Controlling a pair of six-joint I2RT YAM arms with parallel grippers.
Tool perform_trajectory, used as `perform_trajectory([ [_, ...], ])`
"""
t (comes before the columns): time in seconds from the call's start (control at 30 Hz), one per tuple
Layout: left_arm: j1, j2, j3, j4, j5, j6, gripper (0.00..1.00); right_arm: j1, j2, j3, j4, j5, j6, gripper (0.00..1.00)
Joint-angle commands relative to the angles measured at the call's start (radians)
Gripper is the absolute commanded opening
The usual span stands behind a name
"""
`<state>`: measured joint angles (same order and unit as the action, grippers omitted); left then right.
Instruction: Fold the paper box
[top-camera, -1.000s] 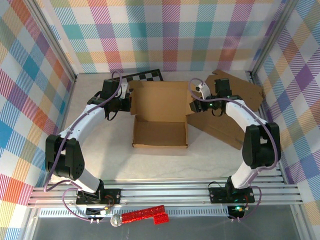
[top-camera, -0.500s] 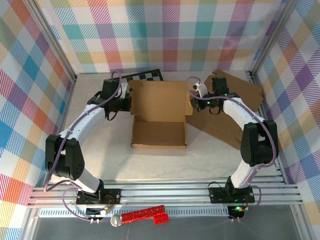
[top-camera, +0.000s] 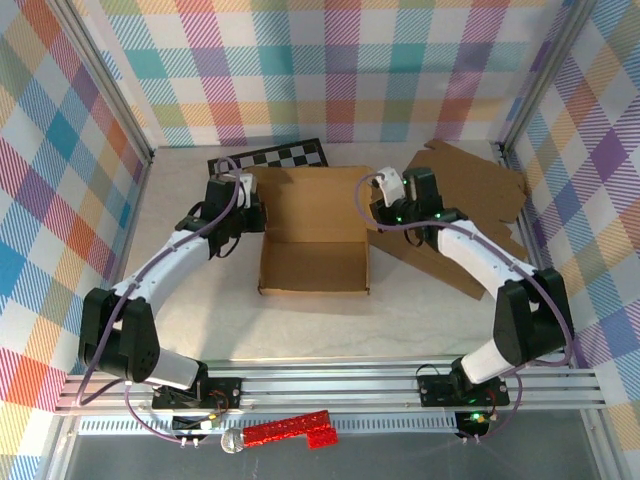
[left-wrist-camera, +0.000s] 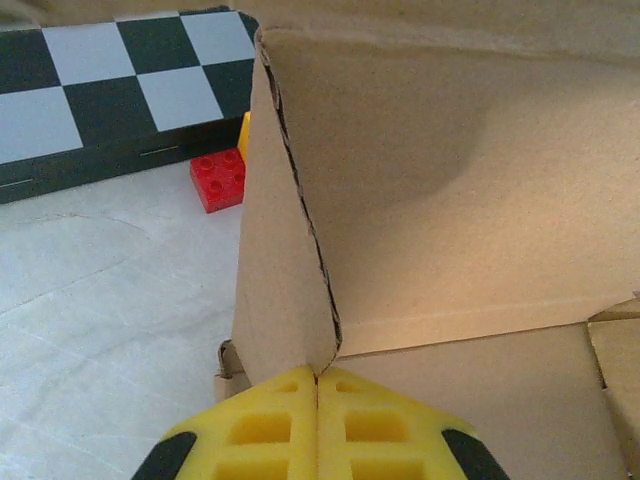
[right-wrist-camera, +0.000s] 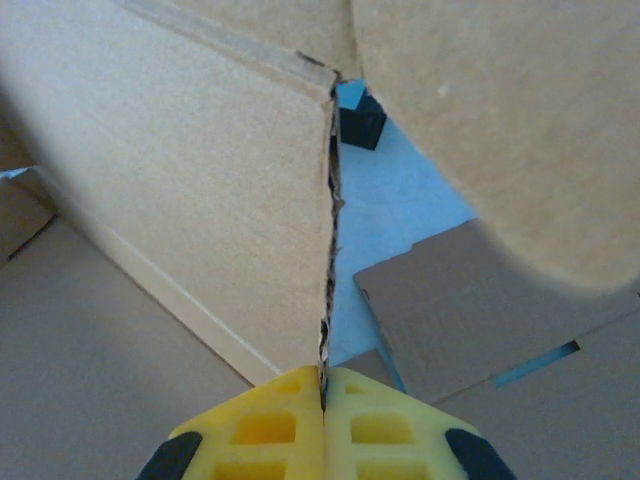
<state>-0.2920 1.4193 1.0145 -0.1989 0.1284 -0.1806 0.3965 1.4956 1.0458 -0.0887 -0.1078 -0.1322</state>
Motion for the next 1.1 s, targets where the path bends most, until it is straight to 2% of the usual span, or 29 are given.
perform_trajectory([
  [0.0,-0.018,-0.054,-0.055,0.129,0.023,-0.048,0.00,0.055,-0.053,-0.066,0.189,0.109,0.131,0.00],
  [0.23,-0.027,-0.138,-0.186,0.250,0.031,-0.083,0.00,0.182,-0.080,-0.170,0.354,0.344,0.291,0.00],
  [0.37,-0.029,-0.187,-0.273,0.328,0.030,-0.115,0.00,0.236,-0.084,-0.189,0.389,0.472,0.354,0.00],
  [0.53,-0.037,-0.246,-0.376,0.419,0.012,-0.159,0.00,0.293,-0.077,-0.202,0.394,0.566,0.429,0.00],
  [0.77,-0.065,-0.259,-0.421,0.434,0.015,-0.204,0.00,0.314,-0.089,-0.231,0.363,0.564,0.423,0.00],
  [0.93,-0.135,-0.280,-0.429,0.398,-0.024,-0.216,0.00,0.312,-0.138,-0.309,0.391,0.475,0.420,0.00],
  [1.07,-0.189,-0.317,-0.482,0.418,-0.080,-0.241,0.00,0.312,-0.168,-0.380,0.467,0.457,0.430,0.00],
])
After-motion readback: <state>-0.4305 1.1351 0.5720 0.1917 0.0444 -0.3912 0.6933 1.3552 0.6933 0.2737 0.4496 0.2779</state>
